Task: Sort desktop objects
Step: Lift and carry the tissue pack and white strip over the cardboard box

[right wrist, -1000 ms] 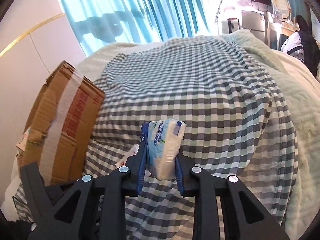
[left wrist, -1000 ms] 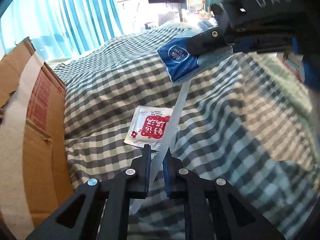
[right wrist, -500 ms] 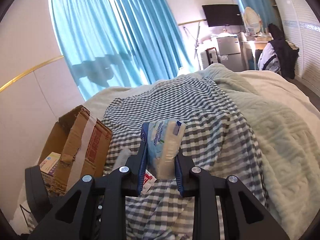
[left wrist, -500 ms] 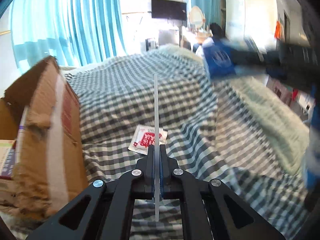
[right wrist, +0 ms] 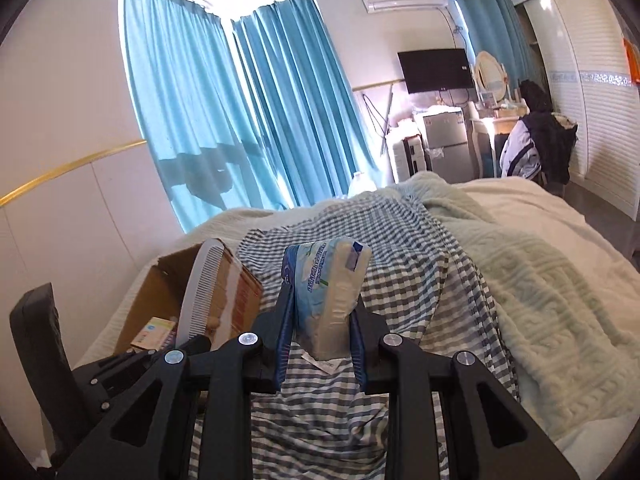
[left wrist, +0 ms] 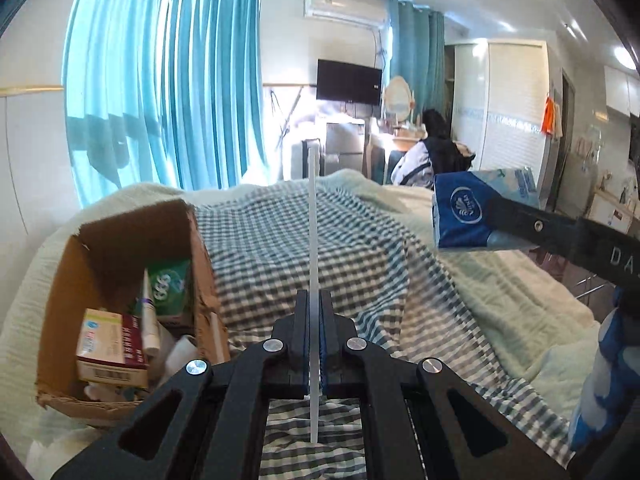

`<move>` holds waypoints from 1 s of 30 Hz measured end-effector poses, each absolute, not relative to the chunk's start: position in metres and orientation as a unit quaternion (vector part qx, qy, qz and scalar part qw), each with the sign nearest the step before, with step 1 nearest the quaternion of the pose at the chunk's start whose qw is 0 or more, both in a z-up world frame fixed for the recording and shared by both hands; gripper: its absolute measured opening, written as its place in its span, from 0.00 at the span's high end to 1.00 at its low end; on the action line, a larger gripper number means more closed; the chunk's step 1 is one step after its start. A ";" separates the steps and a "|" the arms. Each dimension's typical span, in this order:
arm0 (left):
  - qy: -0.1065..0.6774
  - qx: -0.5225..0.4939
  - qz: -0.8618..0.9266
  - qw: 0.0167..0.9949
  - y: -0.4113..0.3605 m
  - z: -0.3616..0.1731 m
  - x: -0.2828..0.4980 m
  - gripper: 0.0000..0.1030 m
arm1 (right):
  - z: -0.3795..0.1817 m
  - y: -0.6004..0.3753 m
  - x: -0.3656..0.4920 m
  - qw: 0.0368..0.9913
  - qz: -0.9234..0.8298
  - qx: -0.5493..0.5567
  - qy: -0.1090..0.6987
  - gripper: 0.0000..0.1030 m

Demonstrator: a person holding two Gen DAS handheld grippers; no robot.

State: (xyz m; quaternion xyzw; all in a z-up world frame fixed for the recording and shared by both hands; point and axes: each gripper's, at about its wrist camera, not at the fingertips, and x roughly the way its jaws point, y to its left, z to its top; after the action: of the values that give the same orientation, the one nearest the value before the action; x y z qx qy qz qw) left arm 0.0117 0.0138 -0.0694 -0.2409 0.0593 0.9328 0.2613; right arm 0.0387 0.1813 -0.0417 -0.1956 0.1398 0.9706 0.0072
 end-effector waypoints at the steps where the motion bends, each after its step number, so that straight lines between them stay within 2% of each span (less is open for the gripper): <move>1: 0.057 -0.235 0.935 0.260 0.008 -0.063 0.014 0.98 | -0.036 0.175 0.042 0.006 0.972 -0.191 0.136 0.76; 17: 0.047 -0.180 0.958 0.218 -0.066 -0.006 0.011 0.98 | 0.027 0.098 0.052 -0.009 0.988 -0.130 0.087 0.76; 30: 0.030 -0.199 0.963 0.177 -0.113 -0.017 -0.055 0.97 | 0.000 0.047 -0.007 -0.052 0.983 -0.157 0.077 0.76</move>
State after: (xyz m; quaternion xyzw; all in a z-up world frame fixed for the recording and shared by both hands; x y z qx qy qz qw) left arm -0.0554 -0.1128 -0.0171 -0.1986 0.0300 0.9635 0.1770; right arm -0.0066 0.0470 -0.0002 -0.1574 0.0774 0.9831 -0.0516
